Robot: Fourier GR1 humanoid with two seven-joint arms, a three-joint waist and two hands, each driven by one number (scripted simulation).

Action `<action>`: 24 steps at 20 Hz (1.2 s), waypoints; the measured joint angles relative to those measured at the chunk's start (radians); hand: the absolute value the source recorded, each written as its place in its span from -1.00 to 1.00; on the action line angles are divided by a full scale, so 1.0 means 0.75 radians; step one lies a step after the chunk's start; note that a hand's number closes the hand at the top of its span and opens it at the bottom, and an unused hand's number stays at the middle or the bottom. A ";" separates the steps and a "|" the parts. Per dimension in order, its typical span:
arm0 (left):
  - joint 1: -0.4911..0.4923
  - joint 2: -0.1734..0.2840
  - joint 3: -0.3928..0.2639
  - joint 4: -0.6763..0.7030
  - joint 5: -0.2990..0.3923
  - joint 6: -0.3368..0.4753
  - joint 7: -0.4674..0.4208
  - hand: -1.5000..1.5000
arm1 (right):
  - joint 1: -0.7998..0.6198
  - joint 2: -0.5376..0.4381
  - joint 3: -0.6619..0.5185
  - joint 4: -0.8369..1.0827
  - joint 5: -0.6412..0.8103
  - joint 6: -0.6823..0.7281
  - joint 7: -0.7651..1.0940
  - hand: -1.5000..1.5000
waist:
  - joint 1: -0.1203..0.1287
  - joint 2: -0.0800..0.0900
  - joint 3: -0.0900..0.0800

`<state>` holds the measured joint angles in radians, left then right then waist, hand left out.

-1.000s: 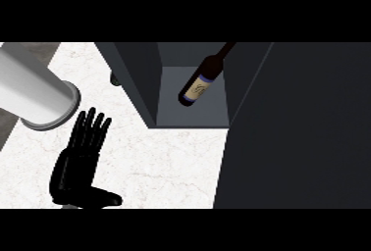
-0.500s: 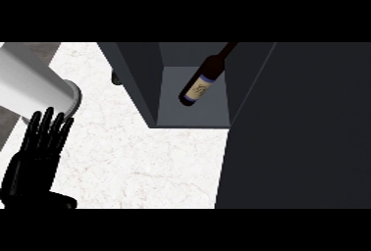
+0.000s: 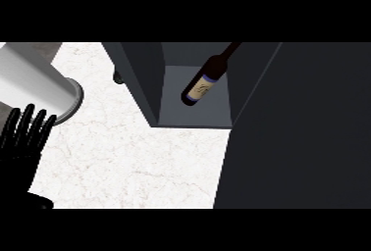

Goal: Pick up the wine, place it into the cabinet and close the cabinet

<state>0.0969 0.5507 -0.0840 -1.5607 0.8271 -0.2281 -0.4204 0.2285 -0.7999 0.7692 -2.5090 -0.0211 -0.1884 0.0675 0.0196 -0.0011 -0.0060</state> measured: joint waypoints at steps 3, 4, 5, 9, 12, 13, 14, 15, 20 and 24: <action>-0.017 0.024 0.028 0.008 0.035 -0.017 0.031 -1.00 | -0.045 0.030 -0.020 0.006 -0.004 0.021 0.025 1.00 | 0.015 0.004 -0.001; -0.018 0.024 0.027 0.008 0.037 -0.020 0.035 -1.00 | -0.065 0.042 -0.034 0.008 -0.006 0.027 0.037 1.00 | 0.021 0.006 -0.001; -0.019 0.025 0.031 0.011 0.038 -0.024 0.034 -1.00 | -0.085 0.057 -0.048 0.010 -0.008 0.031 0.049 1.00 | 0.027 0.007 -0.002; -0.020 0.042 0.043 0.020 0.041 -0.057 0.037 -1.00 | -0.172 0.131 -0.091 0.025 -0.018 0.044 0.114 1.00 | 0.051 0.012 -0.003; -0.039 0.037 0.044 0.040 0.042 -0.066 0.039 -1.00 | -0.266 0.209 -0.132 0.046 -0.032 0.038 0.192 1.00 | 0.058 0.015 -0.004; -0.035 0.042 0.047 0.037 0.044 -0.078 0.039 -1.00 | -0.300 0.240 -0.141 0.062 -0.043 0.033 0.219 1.00 | 0.068 0.015 -0.004; -0.032 0.043 0.047 0.037 0.043 -0.085 0.038 -1.00 | -0.345 0.272 -0.148 0.080 -0.055 0.029 0.254 1.00 | 0.074 0.015 -0.004; -0.030 0.050 0.050 0.036 0.045 -0.093 0.041 -1.00 | -0.392 0.307 -0.150 0.104 -0.063 0.024 0.287 1.00 | 0.081 0.014 -0.005; -0.043 0.063 0.066 0.066 0.051 -0.119 0.049 -1.00 | -0.692 0.583 -0.083 0.251 -0.108 -0.035 0.476 1.00 | 0.083 0.013 -0.004; -0.027 0.076 0.098 0.081 0.068 -0.138 0.053 -1.00 | -0.987 0.839 -0.090 0.481 -0.110 -0.092 0.619 1.00 | 0.067 0.008 -0.001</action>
<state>0.0768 0.6077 -0.0108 -1.4999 0.8781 -0.3318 -0.3807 -0.5118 -0.1703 0.7016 -2.1481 -0.1038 -0.2572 0.5318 0.0698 0.0050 -0.0065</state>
